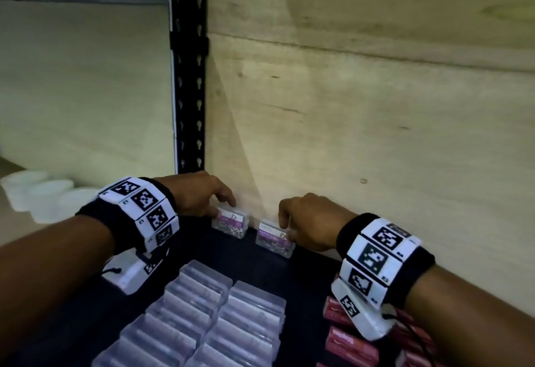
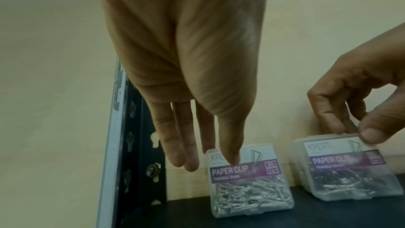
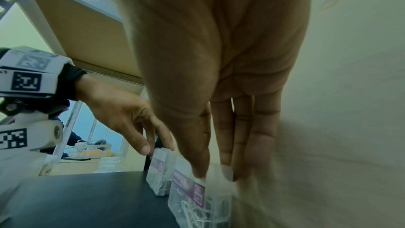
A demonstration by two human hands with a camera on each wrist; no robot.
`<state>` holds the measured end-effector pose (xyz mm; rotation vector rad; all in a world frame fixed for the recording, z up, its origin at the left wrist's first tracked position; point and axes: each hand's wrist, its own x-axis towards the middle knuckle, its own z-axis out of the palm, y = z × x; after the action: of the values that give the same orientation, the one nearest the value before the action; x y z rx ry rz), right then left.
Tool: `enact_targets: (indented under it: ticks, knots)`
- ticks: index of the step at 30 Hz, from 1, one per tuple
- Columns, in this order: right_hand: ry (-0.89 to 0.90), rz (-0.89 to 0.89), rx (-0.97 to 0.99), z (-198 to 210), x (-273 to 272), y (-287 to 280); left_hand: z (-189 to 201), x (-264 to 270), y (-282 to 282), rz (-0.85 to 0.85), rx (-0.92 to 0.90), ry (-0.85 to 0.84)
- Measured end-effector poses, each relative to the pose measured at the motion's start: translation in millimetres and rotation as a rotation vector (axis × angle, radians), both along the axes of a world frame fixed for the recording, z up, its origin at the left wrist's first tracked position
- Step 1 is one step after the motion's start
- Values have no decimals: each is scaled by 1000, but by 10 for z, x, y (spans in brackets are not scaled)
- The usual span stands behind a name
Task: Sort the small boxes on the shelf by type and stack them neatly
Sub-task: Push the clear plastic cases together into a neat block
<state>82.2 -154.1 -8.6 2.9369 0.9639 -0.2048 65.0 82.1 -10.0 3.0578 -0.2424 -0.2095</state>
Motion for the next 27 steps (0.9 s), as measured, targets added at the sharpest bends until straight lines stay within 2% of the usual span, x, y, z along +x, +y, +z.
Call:
enact_targets:
  ticks: [7,18,27]
  knots:
    - [41,6,-4,22,-1,-16,-29,96,7,-35,30,4]
    - [147,43,0,47,-270,-64,-15,-145,5,-8,-196,169]
    - [214,94,43,83,-557,-122,31,-469,-28,-92,-89,191]
